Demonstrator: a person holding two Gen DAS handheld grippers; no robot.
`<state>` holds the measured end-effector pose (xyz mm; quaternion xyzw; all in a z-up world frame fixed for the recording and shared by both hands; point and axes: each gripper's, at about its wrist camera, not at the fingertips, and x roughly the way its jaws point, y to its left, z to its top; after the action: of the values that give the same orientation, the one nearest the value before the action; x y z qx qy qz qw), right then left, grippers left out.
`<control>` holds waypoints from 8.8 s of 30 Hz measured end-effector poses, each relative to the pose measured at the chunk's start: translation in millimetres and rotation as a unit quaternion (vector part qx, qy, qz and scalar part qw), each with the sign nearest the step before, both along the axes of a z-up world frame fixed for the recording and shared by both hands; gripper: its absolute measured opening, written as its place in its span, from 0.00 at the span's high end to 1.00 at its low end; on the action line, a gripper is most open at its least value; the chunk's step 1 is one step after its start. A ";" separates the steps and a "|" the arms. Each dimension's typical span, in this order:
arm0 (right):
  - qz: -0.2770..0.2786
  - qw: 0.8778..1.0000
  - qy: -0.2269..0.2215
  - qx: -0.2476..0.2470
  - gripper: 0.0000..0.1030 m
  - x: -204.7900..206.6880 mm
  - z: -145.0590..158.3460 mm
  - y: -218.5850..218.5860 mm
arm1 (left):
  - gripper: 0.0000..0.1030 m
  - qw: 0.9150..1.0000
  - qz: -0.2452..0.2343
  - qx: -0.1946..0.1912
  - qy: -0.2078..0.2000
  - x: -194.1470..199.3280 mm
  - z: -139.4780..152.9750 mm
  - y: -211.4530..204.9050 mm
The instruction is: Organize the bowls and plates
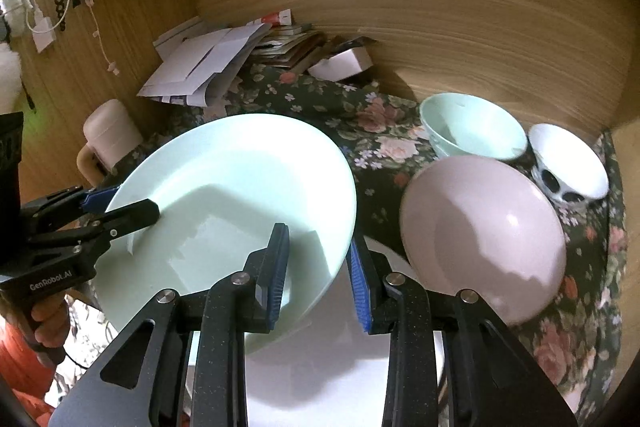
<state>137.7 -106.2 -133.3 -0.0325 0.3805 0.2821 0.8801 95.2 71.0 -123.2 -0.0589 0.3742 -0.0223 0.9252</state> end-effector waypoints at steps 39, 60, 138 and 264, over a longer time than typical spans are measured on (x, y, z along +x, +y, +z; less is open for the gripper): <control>-0.055 0.996 0.064 0.030 0.73 -32.9 -59.0 -63.6 | 0.56 0.998 -0.029 0.003 0.064 -12.1 -55.7 -65.0; -0.069 0.995 0.065 0.031 0.76 -38.2 -58.2 -72.4 | 0.56 0.997 -0.035 0.023 0.062 -7.7 -56.0 -64.0; -0.170 0.980 0.090 0.053 0.75 71.2 -69.0 -139.7 | 0.79 0.983 -0.147 0.043 0.104 173.3 -67.5 -166.7; -0.038 0.999 0.013 0.023 0.61 20.7 -5.9 3.6 | 0.38 0.998 0.042 0.030 -0.041 -1.4 18.0 31.3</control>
<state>158.4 -102.6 -139.2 0.0060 0.3860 0.2573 0.8859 93.7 102.3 -105.1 -0.0454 0.3341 0.0256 0.9411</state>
